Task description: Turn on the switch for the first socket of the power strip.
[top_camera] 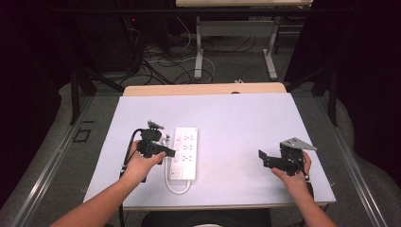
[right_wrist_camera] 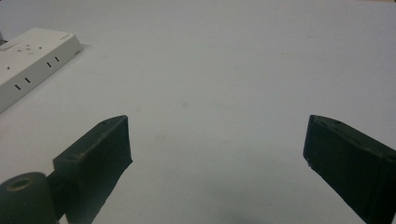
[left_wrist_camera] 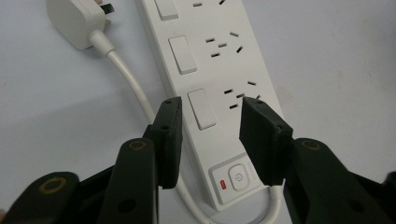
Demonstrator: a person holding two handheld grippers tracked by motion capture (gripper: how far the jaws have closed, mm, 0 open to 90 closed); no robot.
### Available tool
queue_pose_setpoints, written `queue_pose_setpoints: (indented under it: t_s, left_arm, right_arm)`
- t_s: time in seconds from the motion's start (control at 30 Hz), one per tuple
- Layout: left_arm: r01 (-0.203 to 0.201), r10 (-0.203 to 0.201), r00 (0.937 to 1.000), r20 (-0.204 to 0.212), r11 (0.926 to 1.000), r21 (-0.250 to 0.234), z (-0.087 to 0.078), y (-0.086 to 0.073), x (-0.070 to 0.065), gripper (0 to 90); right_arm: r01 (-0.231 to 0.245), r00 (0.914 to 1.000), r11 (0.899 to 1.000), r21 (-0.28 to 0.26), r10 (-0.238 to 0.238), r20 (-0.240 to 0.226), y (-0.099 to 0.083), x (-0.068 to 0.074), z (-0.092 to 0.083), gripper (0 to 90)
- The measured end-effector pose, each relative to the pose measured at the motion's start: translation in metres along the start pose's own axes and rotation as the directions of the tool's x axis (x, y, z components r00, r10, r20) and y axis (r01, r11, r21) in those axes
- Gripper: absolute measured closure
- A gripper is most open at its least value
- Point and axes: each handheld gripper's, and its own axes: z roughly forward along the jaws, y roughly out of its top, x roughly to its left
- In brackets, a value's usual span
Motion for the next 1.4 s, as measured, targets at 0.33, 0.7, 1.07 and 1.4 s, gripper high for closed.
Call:
queue_pose_setpoints:
  t_s: [0.33,0.7,1.07,1.4]
  left_arm:
    - [0.008,-0.008,1.0000,-0.005,0.9997,0.021,0.011,-0.002,0.001,70.1]
    - [0.001,-0.001,1.0000,-0.003,0.9992,0.039,0.021,-0.002,0.000,80.2]
    - [0.004,-0.003,1.0000,-0.009,0.9987,0.051,0.031,-0.002,-0.002,86.2]
    - [0.004,-0.004,0.9999,-0.012,0.9987,0.050,0.034,0.000,-0.002,89.3]
  right_arm:
    - [0.007,1.0000,1.000,0.003,-0.007,-0.001,0.000,-0.001,0.001,6.9]
    - [0.002,1.0000,1.000,0.006,-0.002,-0.004,-0.001,-0.001,0.001,7.0]
    - [-0.001,1.0000,1.000,0.007,0.001,-0.006,-0.001,-0.001,0.001,7.0]
    - [0.003,1.0000,1.000,0.006,-0.003,-0.007,-0.001,-0.002,0.001,7.0]
